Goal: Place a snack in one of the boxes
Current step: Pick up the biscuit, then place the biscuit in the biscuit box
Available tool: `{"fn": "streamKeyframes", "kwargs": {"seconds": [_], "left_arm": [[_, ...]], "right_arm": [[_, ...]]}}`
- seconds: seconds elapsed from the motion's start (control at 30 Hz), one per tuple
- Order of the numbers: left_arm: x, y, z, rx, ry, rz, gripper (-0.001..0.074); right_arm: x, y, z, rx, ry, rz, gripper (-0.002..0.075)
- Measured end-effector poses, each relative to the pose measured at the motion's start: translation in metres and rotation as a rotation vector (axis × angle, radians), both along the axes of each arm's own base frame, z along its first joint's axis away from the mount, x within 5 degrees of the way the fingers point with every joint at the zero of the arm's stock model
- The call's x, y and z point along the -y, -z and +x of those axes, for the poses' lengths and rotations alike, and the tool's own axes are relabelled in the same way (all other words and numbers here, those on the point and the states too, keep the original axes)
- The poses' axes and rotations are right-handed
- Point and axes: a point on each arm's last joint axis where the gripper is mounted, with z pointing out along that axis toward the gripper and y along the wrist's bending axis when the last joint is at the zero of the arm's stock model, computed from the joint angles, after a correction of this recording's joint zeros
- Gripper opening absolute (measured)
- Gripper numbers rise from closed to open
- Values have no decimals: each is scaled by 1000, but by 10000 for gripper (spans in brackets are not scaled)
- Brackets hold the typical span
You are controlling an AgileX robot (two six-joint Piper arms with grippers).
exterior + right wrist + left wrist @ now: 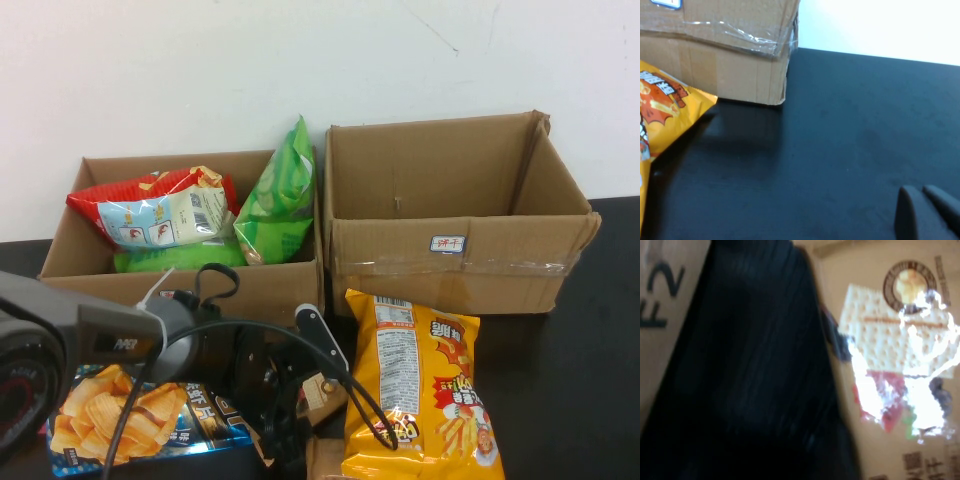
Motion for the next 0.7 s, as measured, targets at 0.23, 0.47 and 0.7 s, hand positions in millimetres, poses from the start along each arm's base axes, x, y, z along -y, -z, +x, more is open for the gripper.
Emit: {"fn": "streamKeyframes", "kwargs": {"seconds": [0.23,0.47,0.7], "left_arm": [[-1,0,-5,-76,-86,-6,445],[-3,-43,-10,-76,-146,-50,445],[-7,-126,-16,110,-201,-218,445]], "right_arm": [[0,0,0,0,0,0,-1],[0,0,0,0,0,0,-1],[0,0,0,0,0,0,-1]]}}
